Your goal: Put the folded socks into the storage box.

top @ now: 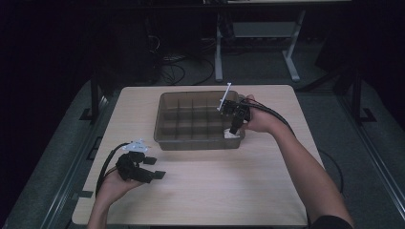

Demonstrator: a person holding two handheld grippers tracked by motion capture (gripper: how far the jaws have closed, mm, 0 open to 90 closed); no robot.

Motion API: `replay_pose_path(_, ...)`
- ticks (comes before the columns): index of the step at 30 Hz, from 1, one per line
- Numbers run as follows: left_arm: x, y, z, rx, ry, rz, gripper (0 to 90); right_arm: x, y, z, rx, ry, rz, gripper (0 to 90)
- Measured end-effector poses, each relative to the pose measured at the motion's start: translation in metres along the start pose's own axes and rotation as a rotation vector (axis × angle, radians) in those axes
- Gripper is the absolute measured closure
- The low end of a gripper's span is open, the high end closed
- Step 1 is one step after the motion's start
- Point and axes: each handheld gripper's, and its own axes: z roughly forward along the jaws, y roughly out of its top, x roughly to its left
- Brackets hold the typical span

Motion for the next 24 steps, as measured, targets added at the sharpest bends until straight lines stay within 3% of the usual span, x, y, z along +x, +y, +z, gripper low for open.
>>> replay_pose_path(9,-0.001,-0.001,-0.003,-0.013,-0.005,0.002,28.3,0.005,-0.001,-0.005,-0.016,-0.010,-0.006,72.9)
replay_pose_path(24,-0.001,0.000,0.000,-0.006,-0.015,0.007,27.7,0.006,-0.015,-0.030,-0.078,-0.024,0.013,72.5)
